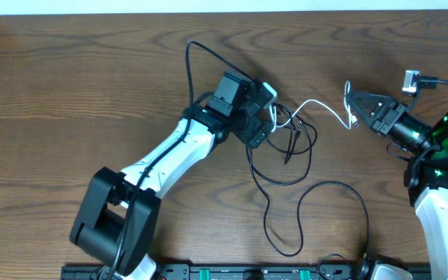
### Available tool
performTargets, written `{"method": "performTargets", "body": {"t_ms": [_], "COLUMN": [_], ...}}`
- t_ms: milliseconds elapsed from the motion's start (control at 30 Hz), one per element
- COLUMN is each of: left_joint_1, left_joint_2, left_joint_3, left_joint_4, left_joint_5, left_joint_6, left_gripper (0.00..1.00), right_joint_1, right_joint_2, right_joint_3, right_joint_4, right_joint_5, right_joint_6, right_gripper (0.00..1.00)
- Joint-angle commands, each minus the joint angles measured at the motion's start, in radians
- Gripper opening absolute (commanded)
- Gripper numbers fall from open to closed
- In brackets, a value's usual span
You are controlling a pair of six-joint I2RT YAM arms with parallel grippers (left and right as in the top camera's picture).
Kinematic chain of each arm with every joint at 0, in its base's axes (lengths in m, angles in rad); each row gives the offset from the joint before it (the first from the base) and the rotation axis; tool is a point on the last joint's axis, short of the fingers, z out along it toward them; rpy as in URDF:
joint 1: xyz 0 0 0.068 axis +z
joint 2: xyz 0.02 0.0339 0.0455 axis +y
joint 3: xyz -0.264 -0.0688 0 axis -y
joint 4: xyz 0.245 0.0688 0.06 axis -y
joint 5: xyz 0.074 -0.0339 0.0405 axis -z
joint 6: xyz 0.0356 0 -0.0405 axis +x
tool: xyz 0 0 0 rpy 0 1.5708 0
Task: Untangle cables
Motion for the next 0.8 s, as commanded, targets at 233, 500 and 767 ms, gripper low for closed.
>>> {"method": "performTargets", "body": {"t_ms": [233,500,767], "left_joint_1": [0.036,0.036,0.038], "left_joint_2": [-0.257,-0.328,-0.243], "left_joint_3": [-0.002,-0.002,-0.002], "left_joint_4": [-0.023,-0.029,-0.012], "left_joint_5": [-0.006,-0.067,-0.076], "left_joint_6": [-0.129,-0.131,-0.131], "left_gripper": [0.98,0.98,0.98], "right_joint_1": [-0.002,0.044,0.189], "right_joint_2": [-0.009,-0.009,-0.009], "right_joint_3": [0.006,0.006,0.005], "right_joint_4": [0.015,0.014,0.014], "right_joint_5": [-0.212,-0.426,-0.387], "right_joint_6": [-0.369,-0.515,-0.525], "right_gripper": [0.01,0.01,0.01]}}
